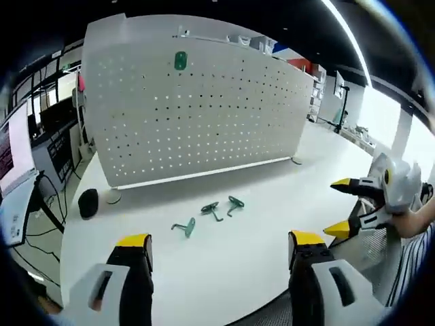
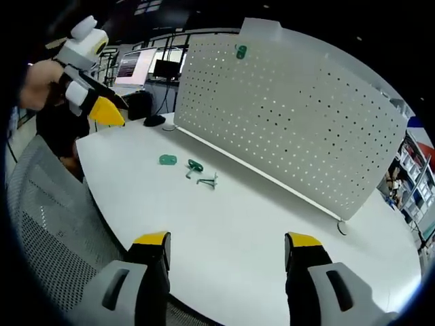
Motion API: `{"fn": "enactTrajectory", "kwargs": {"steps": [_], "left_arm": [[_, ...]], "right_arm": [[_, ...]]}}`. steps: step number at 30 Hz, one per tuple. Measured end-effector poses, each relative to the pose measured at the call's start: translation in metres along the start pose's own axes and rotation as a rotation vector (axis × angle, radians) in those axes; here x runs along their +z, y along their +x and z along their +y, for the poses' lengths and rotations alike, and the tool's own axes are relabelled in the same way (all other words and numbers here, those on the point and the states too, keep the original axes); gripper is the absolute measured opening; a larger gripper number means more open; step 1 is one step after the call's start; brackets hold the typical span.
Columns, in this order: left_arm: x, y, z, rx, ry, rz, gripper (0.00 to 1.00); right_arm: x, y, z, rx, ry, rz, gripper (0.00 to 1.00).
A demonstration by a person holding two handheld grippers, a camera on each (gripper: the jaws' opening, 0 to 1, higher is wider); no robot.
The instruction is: Insert the hook assembly into the mounting plate slot until the hook locks in place.
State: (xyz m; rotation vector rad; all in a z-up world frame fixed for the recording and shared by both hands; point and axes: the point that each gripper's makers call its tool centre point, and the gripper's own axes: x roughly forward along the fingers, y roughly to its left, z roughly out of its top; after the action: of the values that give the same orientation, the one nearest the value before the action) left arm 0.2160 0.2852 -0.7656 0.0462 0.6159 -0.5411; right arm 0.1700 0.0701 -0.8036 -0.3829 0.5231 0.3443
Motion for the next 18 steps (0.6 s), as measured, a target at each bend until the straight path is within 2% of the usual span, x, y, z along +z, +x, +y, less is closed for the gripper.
{"fn": "enactTrajectory", "kwargs": {"steps": [10,15,18], "left_arm": [[-0.023,0.003,-0.006,-0.056,-0.028,0.071,0.83],[-0.027,0.007,-0.008,-0.078,-0.02,0.101,0.82],[-0.026,0.01,-0.009,-0.084,-0.012,0.109,0.81]], "right_arm": [[-0.008,0.002,0.003,0.014,-0.009,0.04,0.64],[-0.022,0.007,0.007,0.033,-0.027,0.113,0.64],[-0.024,0.007,0.009,0.041,-0.028,0.126,0.64]]}}
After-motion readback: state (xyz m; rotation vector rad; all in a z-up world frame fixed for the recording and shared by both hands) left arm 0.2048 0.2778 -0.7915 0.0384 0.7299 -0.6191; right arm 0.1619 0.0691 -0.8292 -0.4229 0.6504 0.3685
